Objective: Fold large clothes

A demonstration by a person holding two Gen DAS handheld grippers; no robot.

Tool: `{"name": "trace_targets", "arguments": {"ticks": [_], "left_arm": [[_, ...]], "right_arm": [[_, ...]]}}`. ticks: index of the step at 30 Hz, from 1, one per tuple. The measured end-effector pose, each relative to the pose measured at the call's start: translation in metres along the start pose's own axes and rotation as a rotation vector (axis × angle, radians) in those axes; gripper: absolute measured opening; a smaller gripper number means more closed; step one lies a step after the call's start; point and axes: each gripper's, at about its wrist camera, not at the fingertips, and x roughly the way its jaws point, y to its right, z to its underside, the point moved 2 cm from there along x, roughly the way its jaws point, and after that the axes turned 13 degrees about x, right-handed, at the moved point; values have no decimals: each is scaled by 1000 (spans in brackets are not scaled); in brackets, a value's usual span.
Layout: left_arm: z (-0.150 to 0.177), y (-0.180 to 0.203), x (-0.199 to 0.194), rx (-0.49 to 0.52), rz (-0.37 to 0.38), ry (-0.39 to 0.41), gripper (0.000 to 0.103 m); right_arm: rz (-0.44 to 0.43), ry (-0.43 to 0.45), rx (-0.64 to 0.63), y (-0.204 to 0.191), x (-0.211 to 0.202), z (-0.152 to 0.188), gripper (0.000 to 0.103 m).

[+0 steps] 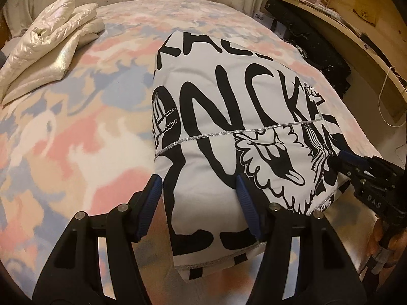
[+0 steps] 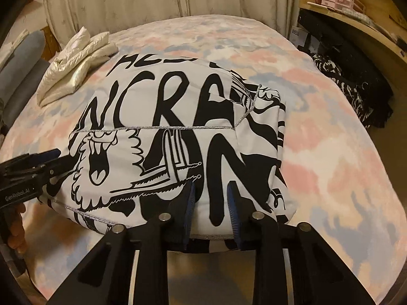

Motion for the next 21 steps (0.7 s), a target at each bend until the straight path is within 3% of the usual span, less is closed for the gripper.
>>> {"name": "trace_targets", "arguments": {"ticks": [5, 10, 14, 21], "left_arm": [[-1, -7, -8, -59, 11, -31, 64], [4, -7, -26, -81, 53, -35, 65], [8, -3, -38, -88, 79, -50, 73], [12, 2, -67, -69, 108, -34, 73]], "right_arm": [[-19, -20, -12, -8, -15, -1, 47], [-26, 6, -18, -9, -45, 1, 75], [-26, 24, -22, -8, -68, 1, 76], [-63, 14, -3, -4, -96, 4, 84]]}}
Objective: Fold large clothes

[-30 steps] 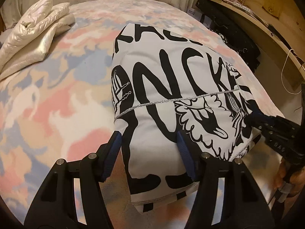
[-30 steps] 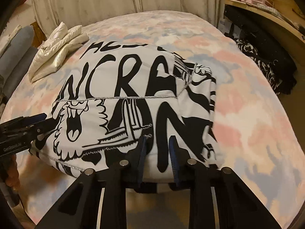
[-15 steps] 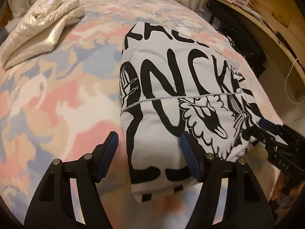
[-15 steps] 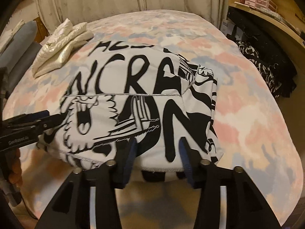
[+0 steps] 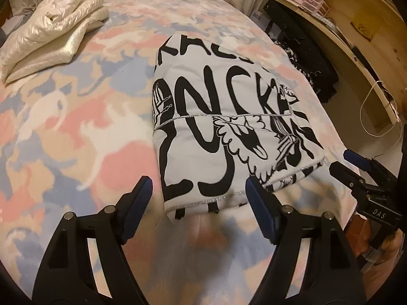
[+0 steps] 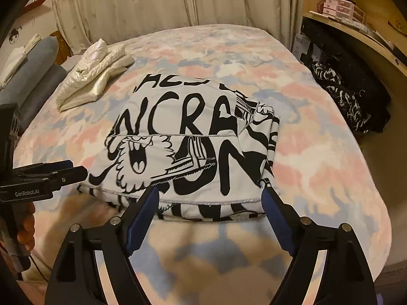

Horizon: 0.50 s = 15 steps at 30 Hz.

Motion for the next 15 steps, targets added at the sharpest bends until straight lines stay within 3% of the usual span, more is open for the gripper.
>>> {"name": "trace_targets", "arguments": {"ticks": [10, 15], "left_arm": [[-6, -13, -14, -39, 50, 10, 74], [-12, -29, 12, -114, 145, -27, 75]], "right_arm": [[-17, -46, 30, 18, -16, -3, 88], [-31, -88, 99, 44, 1, -15, 88]]}}
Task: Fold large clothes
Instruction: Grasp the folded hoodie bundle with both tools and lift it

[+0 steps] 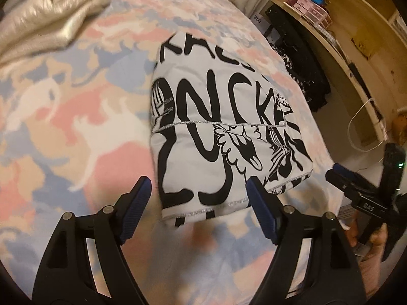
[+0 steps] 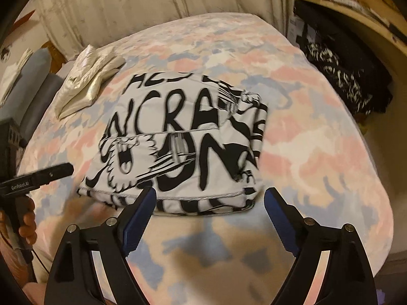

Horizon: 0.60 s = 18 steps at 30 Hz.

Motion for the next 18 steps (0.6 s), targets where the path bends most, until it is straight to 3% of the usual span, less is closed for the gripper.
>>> {"name": "trace_targets", "arguments": {"ticks": [5, 10, 13, 18], "left_arm": [[-7, -20, 42, -81, 100, -54, 75], [-14, -38, 73, -109, 117, -75, 78], [-15, -50, 91, -151, 209, -80, 83], [-20, -56, 106, -132, 288, -65, 91]], "right_arm": [[-67, -92, 102, 35, 38, -23, 88], [-168, -204, 228, 70, 89, -45, 88], [-240, -288, 286, 85, 125, -57, 88], [-336, -333, 275, 89, 162, -74, 88]]}}
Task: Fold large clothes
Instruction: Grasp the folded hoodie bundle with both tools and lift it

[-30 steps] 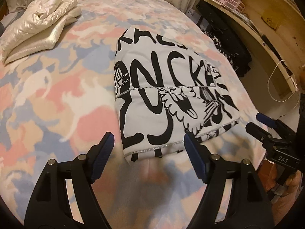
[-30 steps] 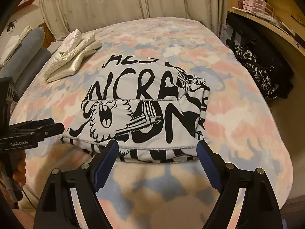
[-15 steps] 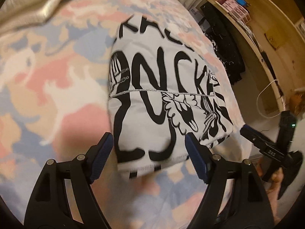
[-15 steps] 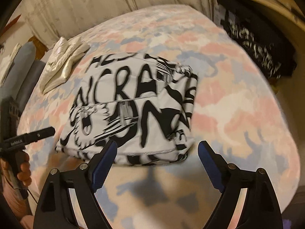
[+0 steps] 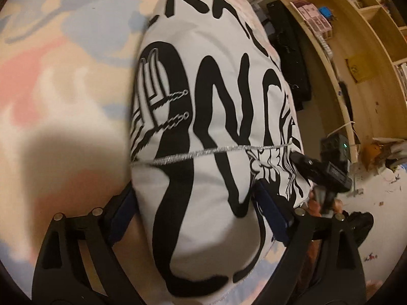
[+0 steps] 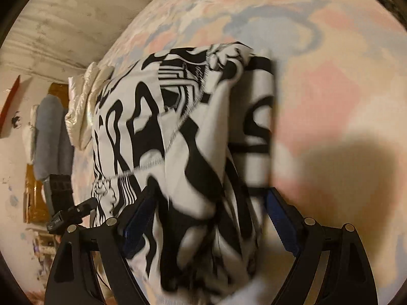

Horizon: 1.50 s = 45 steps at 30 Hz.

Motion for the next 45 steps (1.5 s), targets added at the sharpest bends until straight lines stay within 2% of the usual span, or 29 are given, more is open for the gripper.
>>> {"name": "trace_targets", "arguments": {"ticks": [4, 8, 11, 13, 15, 16, 18, 19, 21, 25, 29, 35, 39, 43, 45], "left_arm": [[-10, 1, 17, 39, 28, -16, 101], [-24, 1, 33, 44, 23, -48, 101], [-27, 2, 38, 31, 17, -58, 101], [-27, 6, 36, 32, -42, -50, 94], [-27, 16, 30, 62, -116, -27, 76], [-28, 20, 27, 74, -131, -17, 72], [-29, 35, 18, 129, -179, 14, 55], [-33, 46, 12, 177, -220, 30, 53], [-33, 63, 3, 239, -274, 50, 45], [-26, 94, -27, 346, -359, 89, 41], [-19, 101, -85, 377, -393, 135, 40], [-33, 75, -221, 381, -459, 213, 41], [-73, 42, -314, 373, -534, 268, 41], [-127, 5, -384, 400, -620, 304, 41], [-160, -21, -411, 401, -652, 317, 41]], "right_arm": [[-70, -2, -47, -4, 16, -21, 88], [-79, 11, -89, -9, 31, -33, 87], [-81, 31, -114, -12, 32, -33, 77], [-75, 51, -130, -17, 32, -28, 62], [-59, 86, -160, -27, 23, -16, 50], [-43, 110, -186, -35, 17, -9, 42], [-19, 169, -252, -55, 3, 4, 33], [-14, 182, -268, -61, -2, 7, 29], [18, 219, -306, -83, -10, 19, 27], [66, 244, -355, -119, -18, 44, 26], [57, 267, -380, -173, -20, 75, 26], [-36, 300, -456, -299, -16, 104, 26], [-112, 320, -511, -395, -1, 102, 26], [-190, 330, -544, -499, 31, 73, 26], [-210, 337, -548, -536, 48, 57, 26]]}}
